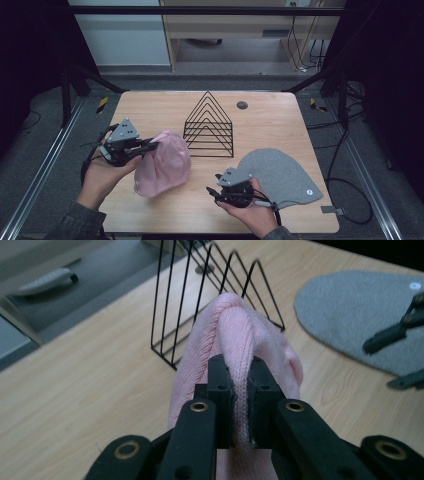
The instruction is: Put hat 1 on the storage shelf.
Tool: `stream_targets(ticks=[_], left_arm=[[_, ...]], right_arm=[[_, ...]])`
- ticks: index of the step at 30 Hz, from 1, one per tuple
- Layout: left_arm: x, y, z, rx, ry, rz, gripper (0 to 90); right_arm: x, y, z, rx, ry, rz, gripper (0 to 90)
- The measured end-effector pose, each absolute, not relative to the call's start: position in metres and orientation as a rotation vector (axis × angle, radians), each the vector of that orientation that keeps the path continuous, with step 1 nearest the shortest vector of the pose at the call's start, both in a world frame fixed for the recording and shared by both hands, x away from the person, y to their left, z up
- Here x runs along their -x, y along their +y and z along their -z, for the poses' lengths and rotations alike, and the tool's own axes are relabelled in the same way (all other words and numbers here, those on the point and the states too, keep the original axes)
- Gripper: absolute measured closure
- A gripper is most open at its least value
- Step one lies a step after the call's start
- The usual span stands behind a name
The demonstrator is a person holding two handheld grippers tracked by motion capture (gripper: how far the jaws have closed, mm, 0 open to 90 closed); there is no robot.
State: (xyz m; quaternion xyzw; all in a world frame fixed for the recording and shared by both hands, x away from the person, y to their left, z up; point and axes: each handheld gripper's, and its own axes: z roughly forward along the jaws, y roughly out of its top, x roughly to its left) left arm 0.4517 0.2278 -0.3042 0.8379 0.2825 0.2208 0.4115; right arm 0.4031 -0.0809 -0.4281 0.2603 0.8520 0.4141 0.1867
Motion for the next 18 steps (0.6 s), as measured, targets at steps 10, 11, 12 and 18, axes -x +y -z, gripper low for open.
stream_targets(ticks=[10,11,12,18], left_arm=[[-0.454,0.215,0.247,-2.050,0.637,-0.611,83.0],[-0.454,0.214,0.243,-2.047,0.631,-0.609,83.0],[-0.454,0.213,0.240,-2.039,0.625,-0.602,82.9],[-0.450,0.205,0.226,-2.029,0.590,-0.604,82.9]], right_arm=[[-0.421,-0.055,0.403,-0.722,2.387,-1.246,58.9],[-0.424,-0.053,0.399,-0.725,2.381,-1.254,59.0],[-0.426,-0.051,0.394,-0.722,2.380,-1.263,59.0],[-0.441,-0.043,0.370,-0.745,2.349,-1.292,57.7]])
